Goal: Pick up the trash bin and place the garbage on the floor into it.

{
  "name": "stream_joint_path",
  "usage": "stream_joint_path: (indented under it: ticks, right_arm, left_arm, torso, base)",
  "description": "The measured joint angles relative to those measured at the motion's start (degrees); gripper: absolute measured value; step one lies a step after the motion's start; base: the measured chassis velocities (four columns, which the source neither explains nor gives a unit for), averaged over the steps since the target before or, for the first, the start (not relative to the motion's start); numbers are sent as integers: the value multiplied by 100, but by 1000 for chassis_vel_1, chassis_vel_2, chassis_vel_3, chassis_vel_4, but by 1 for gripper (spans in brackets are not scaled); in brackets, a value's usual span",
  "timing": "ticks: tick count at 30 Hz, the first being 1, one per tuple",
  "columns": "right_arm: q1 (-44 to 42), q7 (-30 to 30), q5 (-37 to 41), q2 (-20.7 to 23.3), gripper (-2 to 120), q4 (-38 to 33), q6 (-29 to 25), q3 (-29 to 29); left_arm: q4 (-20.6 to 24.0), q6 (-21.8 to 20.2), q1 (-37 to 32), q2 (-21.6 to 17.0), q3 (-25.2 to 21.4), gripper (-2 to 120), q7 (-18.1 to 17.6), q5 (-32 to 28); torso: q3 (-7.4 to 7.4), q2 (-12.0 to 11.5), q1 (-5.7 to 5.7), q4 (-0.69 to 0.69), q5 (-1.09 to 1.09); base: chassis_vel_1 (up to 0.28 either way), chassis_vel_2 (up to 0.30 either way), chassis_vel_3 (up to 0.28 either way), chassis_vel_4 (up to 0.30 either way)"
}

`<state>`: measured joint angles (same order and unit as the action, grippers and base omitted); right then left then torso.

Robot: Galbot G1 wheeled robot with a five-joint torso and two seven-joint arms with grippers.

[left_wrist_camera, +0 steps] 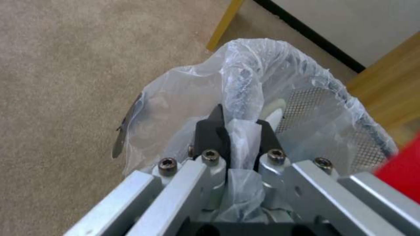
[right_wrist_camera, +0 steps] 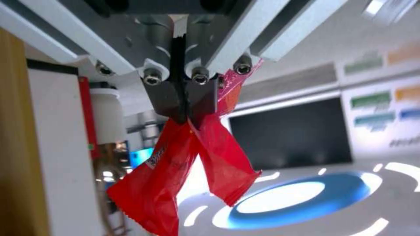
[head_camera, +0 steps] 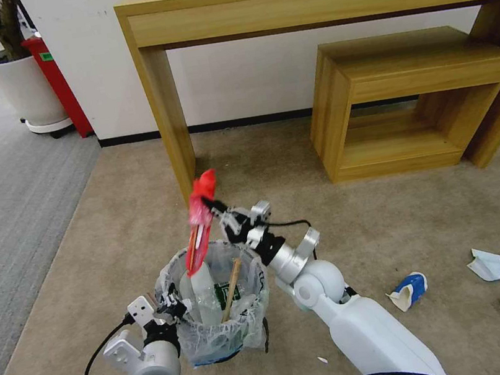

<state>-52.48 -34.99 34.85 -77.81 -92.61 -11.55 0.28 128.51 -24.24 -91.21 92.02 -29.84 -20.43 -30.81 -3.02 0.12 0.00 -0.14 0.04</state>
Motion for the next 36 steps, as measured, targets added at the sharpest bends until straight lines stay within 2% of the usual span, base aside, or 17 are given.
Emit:
stream_joint_path:
  ticks: [9, 11, 12, 14, 16, 18, 20, 21, 24, 25, 28, 29, 32, 34, 36]
  right_arm:
    - [-227, -746, -547, 172, 1, 150, -203, 349]
    - [-274, -835, -657, 185, 6, 192, -251, 408]
    - [-302, -872, -697, 193, 13, 217, -274, 428]
    - [-323, -909, -717, 198, 15, 234, -286, 444]
    - [-356, -969, -739, 205, 27, 241, -293, 482]
    - [-368, -981, -740, 210, 30, 231, -293, 492]
    - [-379, -995, -740, 219, 41, 166, -289, 520]
    - [-379, -995, -740, 219, 41, 166, -289, 520]
    - [-385, -971, -730, 241, 56, 56, -268, 604]
    - [-385, -971, -730, 241, 56, 56, -268, 604]
    - [-419, -845, -592, 313, 71, -97, -253, 726]
    - [-419, -845, -592, 313, 71, -97, -253, 726]
    - [-495, -787, -477, 387, 85, -227, -249, 877]
    - [-525, -739, -401, 402, 88, -307, -248, 944]
    - [-616, -420, -173, 432, 97, -584, -227, 1123]
  left_arm:
    - [26, 7, -5, 11, -26, 3, -6, -4]
    - [64, 8, -16, 15, -41, 3, -8, -8]
    - [86, 8, -26, 16, -52, 3, -9, -17]
    - [105, 7, -34, 16, -69, 3, -11, -23]
    - [138, 5, -46, 12, -109, 3, -14, -35]
    - [153, 4, -50, 7, -121, 3, -15, -39]
    - [187, -1, -58, -2, -158, 3, -15, -52]
    - [187, -1, -58, -2, -158, 3, -15, -52]
    - [219, -13, -56, -12, -218, 3, -17, -93]
    - [219, -13, -56, -12, -218, 3, -17, -93]
    - [263, -39, -23, -34, -336, 3, -22, -175]
    - [263, -39, -23, -34, -336, 3, -22, -175]
    - [305, -81, 11, -53, -424, 3, -30, -266]
    - [317, -100, 27, -60, -455, 3, -31, -305]
    - [346, -142, 71, -88, -556, 3, -37, -420]
  torso:
    - [0, 0, 0, 0, 1]
    - [0, 0, 0, 0, 1]
    - [0, 0, 0, 0, 1]
    - [0, 0, 0, 0, 1]
    - [0, 0, 0, 1, 1]
    - [0, 0, 0, 1, 1]
    - [0, 0, 0, 1, 1]
    - [0, 0, 0, 1, 1]
    - [0, 0, 0, 1, 1]
    - [0, 0, 0, 1, 1]
    - [0, 0, 0, 0, 0]
    - [0, 0, 0, 0, 0]
    - [0, 0, 0, 1, 1]
    - [0, 0, 0, 0, 0]
    - [0, 0, 0, 0, 1]
  base:
    - [0, 0, 0, 0]
    - [0, 0, 0, 0]
    - [0, 0, 0, 0]
    - [0, 0, 0, 0]
    - [0, 0, 0, 0]
    - [0, 0, 0, 0]
    - [0, 0, 0, 0]
    - [0, 0, 0, 0]
    - [0, 0, 0, 0]
    - [0, 0, 0, 0]
    - [0, 0, 0, 0]
    - [0, 0, 0, 0]
    - [0, 0, 0, 0]
    - [0, 0, 0, 0]
    - [0, 0, 0, 0]
